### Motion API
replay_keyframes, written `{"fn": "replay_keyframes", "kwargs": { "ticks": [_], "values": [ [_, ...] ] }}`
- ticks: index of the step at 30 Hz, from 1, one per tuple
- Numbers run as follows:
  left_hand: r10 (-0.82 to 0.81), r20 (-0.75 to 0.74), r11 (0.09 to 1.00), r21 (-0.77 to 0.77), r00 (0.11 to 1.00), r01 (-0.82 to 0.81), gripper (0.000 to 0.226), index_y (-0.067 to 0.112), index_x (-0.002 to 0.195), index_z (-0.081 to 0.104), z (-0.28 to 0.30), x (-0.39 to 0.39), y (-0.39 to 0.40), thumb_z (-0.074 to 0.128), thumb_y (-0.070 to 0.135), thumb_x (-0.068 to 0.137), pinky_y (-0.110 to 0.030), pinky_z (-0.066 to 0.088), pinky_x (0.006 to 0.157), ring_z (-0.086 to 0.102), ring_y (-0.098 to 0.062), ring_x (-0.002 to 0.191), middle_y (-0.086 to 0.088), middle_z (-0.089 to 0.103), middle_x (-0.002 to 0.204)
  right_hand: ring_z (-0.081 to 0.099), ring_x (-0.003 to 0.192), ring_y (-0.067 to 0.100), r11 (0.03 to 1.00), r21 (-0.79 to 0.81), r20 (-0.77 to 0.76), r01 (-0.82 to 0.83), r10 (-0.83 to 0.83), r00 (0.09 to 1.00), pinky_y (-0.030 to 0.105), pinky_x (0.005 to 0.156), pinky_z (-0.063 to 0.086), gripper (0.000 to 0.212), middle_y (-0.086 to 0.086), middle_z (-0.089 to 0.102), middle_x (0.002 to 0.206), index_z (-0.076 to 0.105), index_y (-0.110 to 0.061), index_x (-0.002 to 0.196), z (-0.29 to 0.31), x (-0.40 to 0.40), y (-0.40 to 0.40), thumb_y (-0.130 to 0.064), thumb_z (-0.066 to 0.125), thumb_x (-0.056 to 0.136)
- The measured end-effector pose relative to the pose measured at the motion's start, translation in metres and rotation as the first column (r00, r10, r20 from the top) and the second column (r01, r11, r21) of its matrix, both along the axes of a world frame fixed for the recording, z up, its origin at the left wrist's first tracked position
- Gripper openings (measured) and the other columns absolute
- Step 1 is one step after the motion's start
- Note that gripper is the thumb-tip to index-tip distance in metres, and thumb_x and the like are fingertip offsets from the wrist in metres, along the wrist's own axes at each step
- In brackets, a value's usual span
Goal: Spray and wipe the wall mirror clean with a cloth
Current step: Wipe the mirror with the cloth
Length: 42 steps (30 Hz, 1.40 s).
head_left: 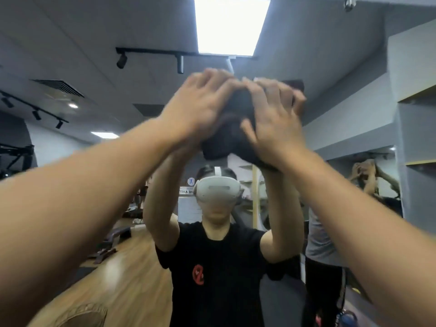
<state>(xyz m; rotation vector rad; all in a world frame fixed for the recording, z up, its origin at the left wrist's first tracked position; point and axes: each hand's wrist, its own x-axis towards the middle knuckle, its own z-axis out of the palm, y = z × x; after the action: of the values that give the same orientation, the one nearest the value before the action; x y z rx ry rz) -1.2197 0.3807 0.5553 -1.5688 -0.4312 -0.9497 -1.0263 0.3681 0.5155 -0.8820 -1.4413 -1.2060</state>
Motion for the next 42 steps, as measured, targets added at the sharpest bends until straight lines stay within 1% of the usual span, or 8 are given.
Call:
{"fn": "replay_keyframes", "kwargs": {
  "ticks": [6,10,14,19,30,34,38,42],
  "values": [
    [0.034,0.09,0.999,-0.038,0.995,-0.03,0.054,0.013,0.147,0.042,0.063,-0.006,-0.006,0.048,0.041,0.101,-0.046,0.03,0.107,0.039,-0.035,0.13,-0.013,0.044,0.146,0.035,0.134,0.03,0.998,0.055,0.0,0.024,-0.024,1.0,0.043,0.107,0.019,0.062,0.006,0.043,0.141,0.042,-0.026,0.144,0.077,-0.008,0.0,-0.049,0.041,0.086],
    [-0.011,0.123,0.999,-0.049,0.992,0.017,0.049,0.012,0.144,0.045,0.065,-0.006,-0.002,0.049,0.035,0.102,-0.047,0.033,0.104,0.04,-0.037,0.127,-0.014,0.046,0.143,0.039,0.132,0.029,0.991,0.135,-0.045,-0.001,0.007,0.999,0.043,0.103,0.019,0.056,0.004,0.049,0.134,0.05,-0.026,0.135,0.086,-0.016,0.007,-0.05,0.041,0.085],
    [-0.046,0.1,0.998,-0.041,0.994,0.051,0.047,0.01,0.139,0.049,0.059,-0.005,-0.003,0.047,0.035,0.099,-0.045,0.032,0.099,0.041,-0.036,0.121,-0.014,0.049,0.137,0.038,0.127,0.027,0.993,0.115,-0.057,-0.004,0.011,0.998,0.044,0.101,0.021,0.05,0.003,0.049,0.13,0.049,-0.026,0.132,0.078,-0.018,0.003,-0.048,0.043,0.087],
    [-0.172,0.134,0.985,-0.008,0.976,0.175,0.043,0.009,0.131,0.055,0.019,-0.017,0.002,0.051,0.031,0.094,-0.046,0.034,0.095,0.04,-0.029,0.113,-0.013,0.055,0.128,0.035,0.131,0.024,0.998,0.063,-0.056,-0.007,0.011,0.998,0.044,0.106,0.022,0.058,0.001,0.047,0.133,0.048,-0.029,0.135,0.045,-0.035,-0.001,-0.048,0.037,0.081],
    [-0.185,0.018,0.982,-0.029,0.983,0.186,0.043,0.009,0.127,0.062,-0.066,-0.082,0.001,0.06,0.035,0.094,-0.048,0.041,0.091,0.055,-0.037,0.108,-0.011,0.061,0.125,0.029,0.141,0.029,0.996,-0.066,-0.138,0.057,-0.066,0.988,0.048,0.114,0.021,0.069,0.006,0.039,0.149,0.04,-0.026,0.143,-0.062,-0.097,-0.006,-0.047,0.049,0.078],
    [-0.239,0.034,0.969,-0.05,0.97,0.24,0.043,0.01,0.127,0.064,-0.113,-0.109,0.003,0.056,0.038,0.096,-0.046,0.04,0.097,0.054,-0.034,0.115,-0.009,0.062,0.126,0.027,0.143,0.029,0.994,-0.098,-0.165,0.056,-0.072,0.984,0.049,0.116,0.019,0.073,0.004,0.034,0.152,0.037,-0.026,0.146,-0.109,-0.127,-0.011,-0.047,0.051,0.078],
    [-0.269,0.035,0.96,-0.072,0.962,0.271,0.042,0.011,0.129,0.064,-0.163,-0.134,0.009,0.07,0.032,0.093,-0.045,0.041,0.103,0.055,-0.033,0.12,-0.008,0.063,0.128,0.028,0.143,0.031,0.989,-0.121,-0.149,0.088,-0.105,0.983,0.049,0.116,0.019,0.074,0.007,0.035,0.153,0.038,-0.025,0.147,-0.157,-0.153,-0.011,-0.048,0.05,0.078],
    [-0.236,-0.01,0.971,-0.053,0.972,0.235,0.043,0.012,0.132,0.061,-0.175,-0.152,0.011,0.071,0.03,0.094,-0.044,0.043,0.102,0.056,-0.032,0.12,-0.009,0.064,0.128,0.031,0.138,0.033,0.99,-0.116,-0.101,0.086,-0.097,0.99,0.05,0.112,0.021,0.075,0.01,0.037,0.149,0.04,-0.023,0.145,-0.167,-0.163,-0.013,-0.05,0.05,0.075]
  ]
}}
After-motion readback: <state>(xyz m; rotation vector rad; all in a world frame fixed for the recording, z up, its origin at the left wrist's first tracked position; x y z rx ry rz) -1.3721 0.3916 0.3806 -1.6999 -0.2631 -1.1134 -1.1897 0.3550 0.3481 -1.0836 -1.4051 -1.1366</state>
